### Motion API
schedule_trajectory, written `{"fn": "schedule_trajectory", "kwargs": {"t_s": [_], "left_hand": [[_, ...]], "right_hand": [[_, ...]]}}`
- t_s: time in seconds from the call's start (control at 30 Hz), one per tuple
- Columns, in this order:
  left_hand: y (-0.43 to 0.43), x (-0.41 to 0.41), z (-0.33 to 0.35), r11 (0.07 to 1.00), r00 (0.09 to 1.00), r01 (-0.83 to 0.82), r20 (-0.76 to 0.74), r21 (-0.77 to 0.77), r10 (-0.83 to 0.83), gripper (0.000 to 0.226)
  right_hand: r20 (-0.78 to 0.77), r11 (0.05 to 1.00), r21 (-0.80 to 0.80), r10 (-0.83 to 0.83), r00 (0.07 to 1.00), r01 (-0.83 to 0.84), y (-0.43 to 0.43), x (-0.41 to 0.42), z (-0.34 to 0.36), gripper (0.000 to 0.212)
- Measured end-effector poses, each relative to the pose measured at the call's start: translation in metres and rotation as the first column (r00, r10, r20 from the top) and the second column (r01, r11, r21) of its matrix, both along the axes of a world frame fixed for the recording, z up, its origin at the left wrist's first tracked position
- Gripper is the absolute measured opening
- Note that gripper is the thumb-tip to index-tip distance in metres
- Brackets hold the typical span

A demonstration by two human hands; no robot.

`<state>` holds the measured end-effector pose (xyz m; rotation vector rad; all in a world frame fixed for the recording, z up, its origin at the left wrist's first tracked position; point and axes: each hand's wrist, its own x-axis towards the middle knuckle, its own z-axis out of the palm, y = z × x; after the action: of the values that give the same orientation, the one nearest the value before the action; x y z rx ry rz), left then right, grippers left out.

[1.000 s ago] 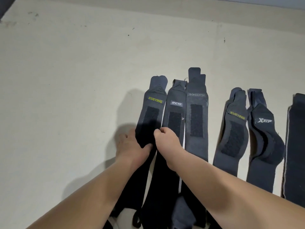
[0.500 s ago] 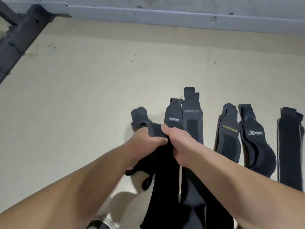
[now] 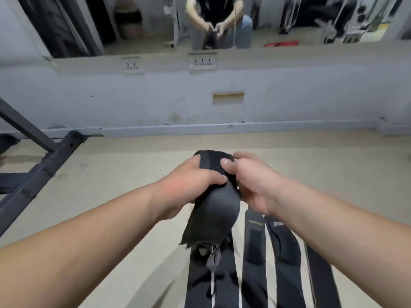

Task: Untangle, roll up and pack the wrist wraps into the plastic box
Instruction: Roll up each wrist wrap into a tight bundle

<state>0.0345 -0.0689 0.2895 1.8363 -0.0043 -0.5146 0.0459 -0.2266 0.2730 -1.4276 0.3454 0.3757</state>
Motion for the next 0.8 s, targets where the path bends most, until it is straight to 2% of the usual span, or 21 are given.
{"fn": "schedule_trajectory", "kwargs": {"t_s": [0.07, 0.23, 0.33, 0.4, 0.47, 0.5, 0.57, 0.63, 0.8], "left_hand": [[-0.019, -0.022, 0.031, 1.000, 1.000, 0.010, 0.010, -0.029, -0.010, 0.032], [-0.059, -0.084, 0.066, 0.996, 0.998, 0.031, 0.063, -0.087, -0.026, 0.037], [-0.074, -0.106, 0.067, 0.991, 0.994, 0.091, 0.065, -0.096, -0.085, 0.037], [-0.080, -0.112, 0.061, 0.983, 0.986, 0.166, 0.036, -0.081, -0.164, 0.036], [-0.084, -0.111, 0.052, 0.976, 0.980, 0.197, 0.005, -0.087, -0.198, 0.031], [-0.085, -0.111, 0.047, 0.978, 0.984, 0.177, -0.014, -0.111, -0.180, 0.027], [-0.087, -0.106, 0.036, 0.980, 0.990, 0.102, -0.078, -0.170, -0.116, 0.044], [-0.089, -0.097, 0.034, 0.978, 0.990, 0.034, -0.124, -0.206, -0.061, 0.051], [-0.088, -0.074, 0.042, 0.921, 0.990, -0.086, -0.140, -0.381, 0.035, 0.041]], "right_hand": [[0.019, 0.997, -0.039, 0.061, 0.998, -0.060, -0.023, -0.019, 0.035, 0.009], [-0.015, 0.986, 0.031, 0.163, 0.986, -0.163, -0.070, -0.073, 0.086, 0.037], [-0.051, 0.983, 0.162, 0.095, 0.994, -0.086, -0.097, -0.085, 0.098, 0.051], [-0.071, 0.977, 0.210, 0.057, 0.996, -0.041, -0.108, -0.088, 0.100, 0.041], [-0.086, 0.983, 0.182, 0.027, 0.996, -0.011, -0.113, -0.093, 0.092, 0.030], [-0.083, 0.987, 0.158, 0.019, 0.996, -0.006, -0.115, -0.095, 0.084, 0.027], [-0.021, 0.993, 0.093, 0.072, 0.997, -0.070, -0.118, -0.103, 0.068, 0.021], [0.041, 0.989, 0.055, 0.135, 0.990, -0.137, -0.122, -0.106, 0.060, 0.026], [0.074, 0.959, -0.025, 0.285, 0.956, -0.284, -0.125, -0.104, 0.056, 0.042]]}}
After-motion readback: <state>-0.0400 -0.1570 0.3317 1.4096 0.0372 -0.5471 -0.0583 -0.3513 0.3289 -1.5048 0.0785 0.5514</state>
